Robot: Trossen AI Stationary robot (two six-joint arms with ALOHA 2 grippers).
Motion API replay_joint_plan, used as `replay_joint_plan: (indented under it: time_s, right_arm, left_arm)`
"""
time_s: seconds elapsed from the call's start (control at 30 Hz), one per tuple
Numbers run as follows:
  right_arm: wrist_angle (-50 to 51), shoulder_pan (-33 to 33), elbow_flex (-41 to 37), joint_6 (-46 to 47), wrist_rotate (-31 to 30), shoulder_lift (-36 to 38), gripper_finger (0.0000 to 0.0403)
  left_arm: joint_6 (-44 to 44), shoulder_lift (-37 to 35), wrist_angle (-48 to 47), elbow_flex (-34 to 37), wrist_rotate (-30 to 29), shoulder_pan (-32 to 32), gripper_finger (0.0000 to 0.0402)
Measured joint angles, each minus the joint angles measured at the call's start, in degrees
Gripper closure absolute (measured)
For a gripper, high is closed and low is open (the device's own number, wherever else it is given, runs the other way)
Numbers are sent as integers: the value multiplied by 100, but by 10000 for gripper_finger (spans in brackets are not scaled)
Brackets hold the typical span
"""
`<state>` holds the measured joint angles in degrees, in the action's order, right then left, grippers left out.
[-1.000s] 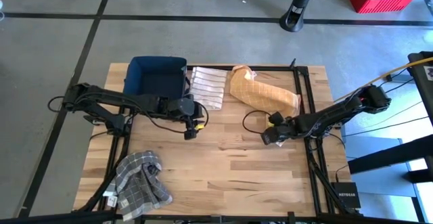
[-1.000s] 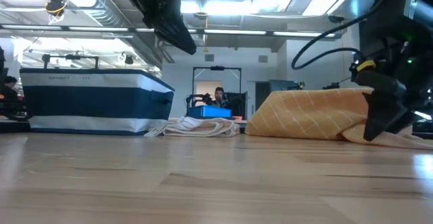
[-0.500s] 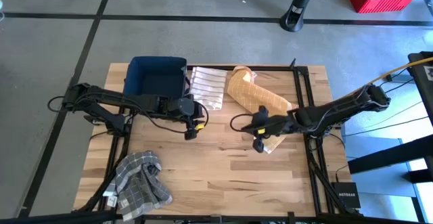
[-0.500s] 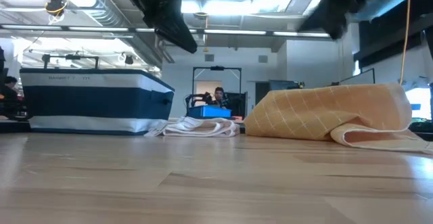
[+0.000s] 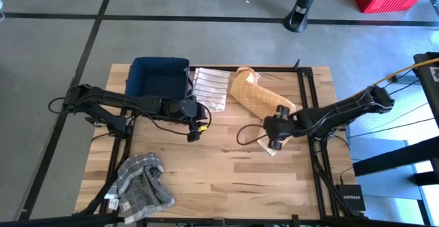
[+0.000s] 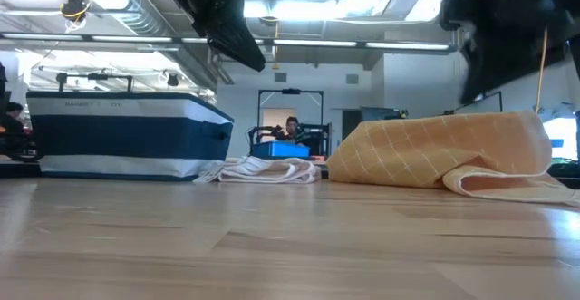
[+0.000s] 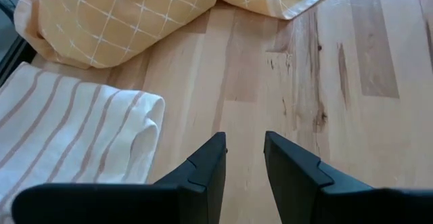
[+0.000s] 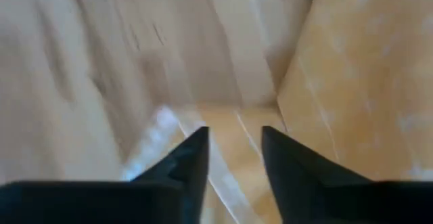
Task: Fold towel
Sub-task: Fold the orange towel
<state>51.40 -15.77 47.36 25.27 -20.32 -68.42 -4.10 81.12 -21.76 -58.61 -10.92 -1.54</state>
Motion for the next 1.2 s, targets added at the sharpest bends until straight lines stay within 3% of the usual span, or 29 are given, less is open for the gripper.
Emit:
replay_joint_plan:
  time_s: [0.1,0.23,0.5,0.83,0.97,1.1,1.2]
  right_arm:
    - [-222,-2,-439,-476,207,-126,211]
    - [-668,-2,-831,-887,345,-422,186]
    - [-812,-2,-831,-1014,278,-1178,190]
    - [-836,-4,-823,-515,-554,-1513,196]
    - [-941,-2,-790,-426,-784,-1511,233]
    - [-1086,0,-792,-415,-833,-1511,324]
    - [-1386,4,-858,-545,-200,-1511,388]
  left_arm:
    - [0,0,11,2,0,1,306]
    - [0,0,17,2,0,0,306]
    - [0,0,15,2,0,2,306]
    - [0,0,17,2,0,1,306]
    - [0,0,52,2,0,2,306]
    - [1,0,129,2,0,1,306]
    - [0,0,140,2,0,2,306]
